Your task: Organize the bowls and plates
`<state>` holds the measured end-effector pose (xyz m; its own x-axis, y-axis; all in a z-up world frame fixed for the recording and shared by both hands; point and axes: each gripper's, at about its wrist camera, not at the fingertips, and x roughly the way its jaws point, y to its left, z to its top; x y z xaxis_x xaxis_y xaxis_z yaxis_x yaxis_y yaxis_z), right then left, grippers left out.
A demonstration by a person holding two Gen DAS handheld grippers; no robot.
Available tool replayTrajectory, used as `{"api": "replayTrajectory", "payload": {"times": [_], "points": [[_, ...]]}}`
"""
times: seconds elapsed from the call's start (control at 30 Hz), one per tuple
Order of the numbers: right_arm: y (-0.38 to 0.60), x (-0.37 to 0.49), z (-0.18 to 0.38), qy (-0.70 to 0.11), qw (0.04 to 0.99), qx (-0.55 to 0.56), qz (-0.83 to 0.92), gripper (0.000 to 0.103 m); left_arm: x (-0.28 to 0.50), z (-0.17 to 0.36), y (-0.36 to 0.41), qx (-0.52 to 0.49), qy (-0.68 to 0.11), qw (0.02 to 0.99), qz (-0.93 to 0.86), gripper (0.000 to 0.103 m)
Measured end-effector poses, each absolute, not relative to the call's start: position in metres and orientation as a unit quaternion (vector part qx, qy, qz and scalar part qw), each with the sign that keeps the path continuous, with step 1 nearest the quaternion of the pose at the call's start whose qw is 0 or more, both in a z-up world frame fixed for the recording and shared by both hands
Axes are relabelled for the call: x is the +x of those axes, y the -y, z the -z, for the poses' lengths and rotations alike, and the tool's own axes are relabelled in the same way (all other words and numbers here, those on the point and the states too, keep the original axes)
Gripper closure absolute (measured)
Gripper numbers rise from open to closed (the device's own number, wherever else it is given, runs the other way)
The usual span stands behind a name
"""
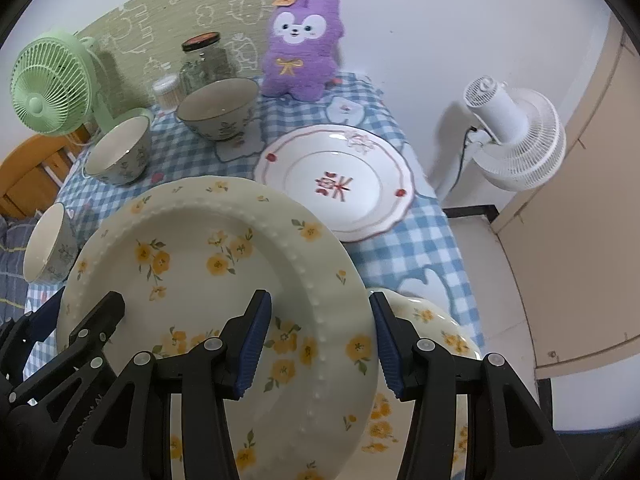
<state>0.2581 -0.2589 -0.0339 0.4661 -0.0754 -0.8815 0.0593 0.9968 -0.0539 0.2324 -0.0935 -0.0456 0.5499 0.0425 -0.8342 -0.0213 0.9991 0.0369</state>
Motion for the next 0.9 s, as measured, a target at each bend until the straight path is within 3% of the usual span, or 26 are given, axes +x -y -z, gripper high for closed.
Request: {"api": "replayTrajectory", "payload": {"times": [0.9], "points": [[0.347, 0.206, 0.049, -0.526, 0.846, 0.002, 0.085, 0.049, 0.192, 0.066, 0.183, 0.031, -0.488, 0.872, 0.026, 0.049]]}}
